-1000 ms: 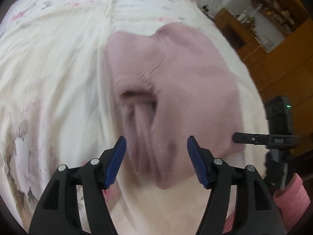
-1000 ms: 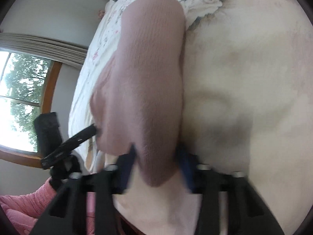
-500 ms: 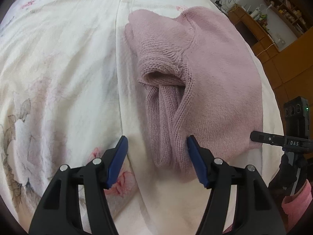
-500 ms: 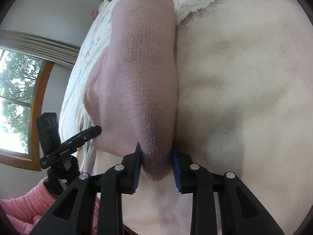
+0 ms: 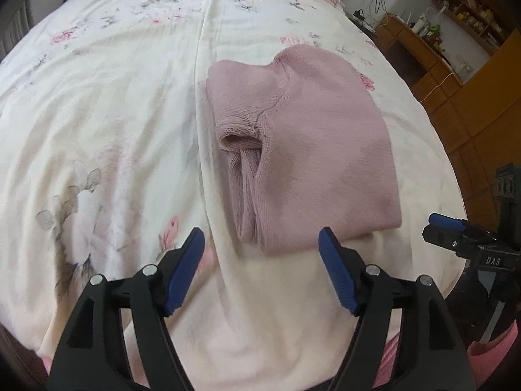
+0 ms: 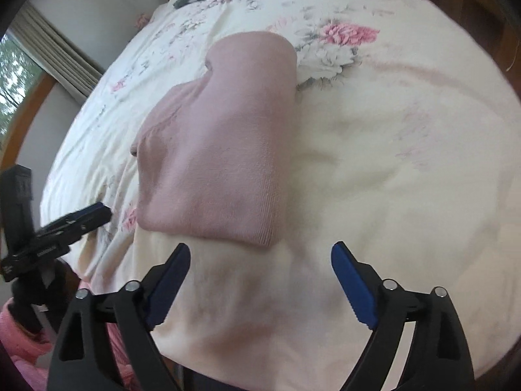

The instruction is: Fold small clothes

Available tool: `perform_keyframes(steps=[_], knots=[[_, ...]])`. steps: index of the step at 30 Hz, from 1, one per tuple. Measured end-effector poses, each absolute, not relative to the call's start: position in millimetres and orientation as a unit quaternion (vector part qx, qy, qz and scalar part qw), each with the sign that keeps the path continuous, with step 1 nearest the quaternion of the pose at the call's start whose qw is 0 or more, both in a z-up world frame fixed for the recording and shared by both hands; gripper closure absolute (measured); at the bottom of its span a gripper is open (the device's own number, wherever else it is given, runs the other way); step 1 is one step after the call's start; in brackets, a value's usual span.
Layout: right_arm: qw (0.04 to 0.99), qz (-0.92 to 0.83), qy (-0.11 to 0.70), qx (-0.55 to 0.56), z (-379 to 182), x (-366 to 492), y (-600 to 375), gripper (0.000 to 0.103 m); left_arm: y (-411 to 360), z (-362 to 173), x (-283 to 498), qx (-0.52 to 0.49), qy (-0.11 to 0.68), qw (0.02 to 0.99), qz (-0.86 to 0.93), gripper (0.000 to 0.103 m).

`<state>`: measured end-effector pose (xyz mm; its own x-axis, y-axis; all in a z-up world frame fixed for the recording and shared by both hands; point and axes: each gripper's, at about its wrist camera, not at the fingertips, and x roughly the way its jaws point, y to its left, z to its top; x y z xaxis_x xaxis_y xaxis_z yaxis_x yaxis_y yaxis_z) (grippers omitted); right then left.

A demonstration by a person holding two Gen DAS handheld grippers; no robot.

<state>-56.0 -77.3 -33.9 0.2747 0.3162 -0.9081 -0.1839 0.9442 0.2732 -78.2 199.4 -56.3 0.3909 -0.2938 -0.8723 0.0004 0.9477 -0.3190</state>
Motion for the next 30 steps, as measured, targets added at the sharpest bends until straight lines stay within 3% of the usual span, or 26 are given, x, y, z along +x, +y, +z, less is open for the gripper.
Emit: perform_keyframes(steps=[12, 30], knots=[[0.826, 0.120, 0.551, 0.008, 9.6, -88.4, -68.5, 0.006, 194.4, -8.7, -125.3, -0.110, 0.523, 0.844, -0.051, 0.016], [0.839, 0.075, 0.538, -0.044, 59.9, -125.7, -47.0, 0.004, 185.0, 32.4, -164.4, -0.100, 0.500, 0.860, -0.026, 0.016]])
